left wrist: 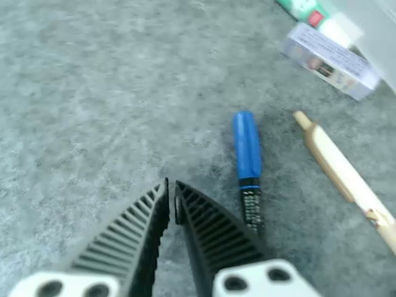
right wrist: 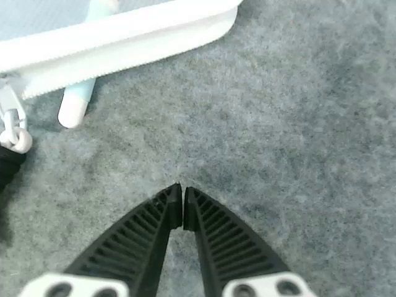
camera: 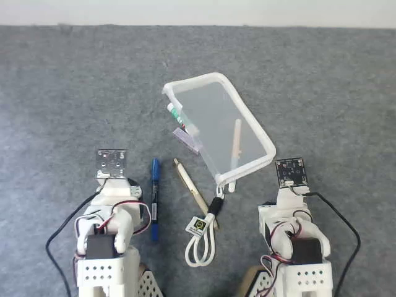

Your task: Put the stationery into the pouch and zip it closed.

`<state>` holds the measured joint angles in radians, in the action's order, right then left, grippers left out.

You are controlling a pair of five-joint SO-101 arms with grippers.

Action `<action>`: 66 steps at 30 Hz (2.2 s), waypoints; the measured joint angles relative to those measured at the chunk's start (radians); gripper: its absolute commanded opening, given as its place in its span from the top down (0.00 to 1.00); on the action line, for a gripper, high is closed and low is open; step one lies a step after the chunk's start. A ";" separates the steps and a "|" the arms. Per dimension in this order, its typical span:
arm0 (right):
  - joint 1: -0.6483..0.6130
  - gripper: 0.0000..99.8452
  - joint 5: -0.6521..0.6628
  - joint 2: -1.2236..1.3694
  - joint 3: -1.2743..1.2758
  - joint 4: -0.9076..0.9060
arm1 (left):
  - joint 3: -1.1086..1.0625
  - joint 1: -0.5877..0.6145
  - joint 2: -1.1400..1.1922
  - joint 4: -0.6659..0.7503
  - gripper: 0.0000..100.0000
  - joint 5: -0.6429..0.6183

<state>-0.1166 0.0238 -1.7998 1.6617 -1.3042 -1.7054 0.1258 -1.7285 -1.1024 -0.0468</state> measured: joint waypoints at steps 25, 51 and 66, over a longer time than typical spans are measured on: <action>0.023 0.99 0.281 -0.002 -0.075 0.057 | 0.069 0.057 -0.072 -0.104 0.99 0.222; -0.334 0.83 0.252 0.400 -0.634 -0.046 | 0.069 0.086 -0.072 -0.121 0.98 0.233; -0.512 0.87 -0.031 0.824 -0.634 0.117 | 0.069 0.086 -0.072 -0.121 0.98 0.233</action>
<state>-0.6291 -0.0069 -0.9759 1.0280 -1.1876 -1.6364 0.2117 -1.8006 -1.2236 0.1864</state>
